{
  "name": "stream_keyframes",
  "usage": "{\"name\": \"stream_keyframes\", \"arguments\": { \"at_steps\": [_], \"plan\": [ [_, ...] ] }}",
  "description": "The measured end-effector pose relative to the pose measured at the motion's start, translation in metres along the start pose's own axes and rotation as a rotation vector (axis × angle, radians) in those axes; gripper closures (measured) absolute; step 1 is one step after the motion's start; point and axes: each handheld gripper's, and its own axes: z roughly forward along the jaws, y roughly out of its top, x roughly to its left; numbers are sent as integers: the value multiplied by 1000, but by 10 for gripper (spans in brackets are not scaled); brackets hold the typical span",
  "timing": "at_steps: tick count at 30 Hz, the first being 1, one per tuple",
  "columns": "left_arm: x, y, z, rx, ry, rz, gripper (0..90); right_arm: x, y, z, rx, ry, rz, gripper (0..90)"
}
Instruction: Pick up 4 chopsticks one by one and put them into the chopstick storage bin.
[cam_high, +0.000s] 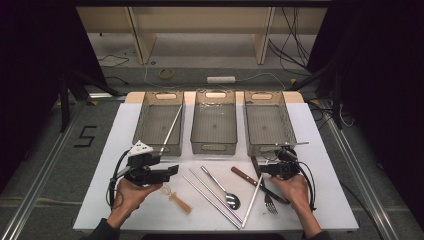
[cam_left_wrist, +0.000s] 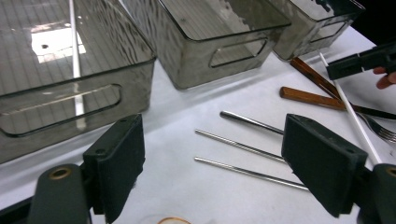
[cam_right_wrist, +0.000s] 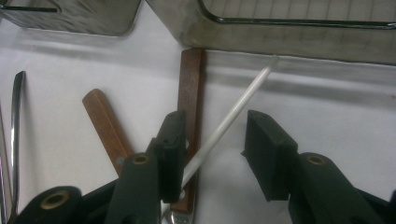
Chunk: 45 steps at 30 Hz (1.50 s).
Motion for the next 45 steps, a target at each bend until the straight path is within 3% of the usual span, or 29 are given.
{"name": "stream_keyframes", "arguments": {
  "at_steps": [6,24,32,37,45],
  "plan": [
    [-4,-6,2,26,-6,20,210,1,1,2,10,-12,-3,627],
    [-12,-11,1,28,-22,40,210,1,1,5,21,-34,-7,690],
    [-12,-11,1,28,-26,38,210,0,1,6,23,-42,-10,771],
    [-13,-12,2,27,-29,36,210,0,1,6,22,-27,3,789],
    [-12,-11,2,31,-31,37,210,-2,0,5,2,56,57,825]
  ]
}}
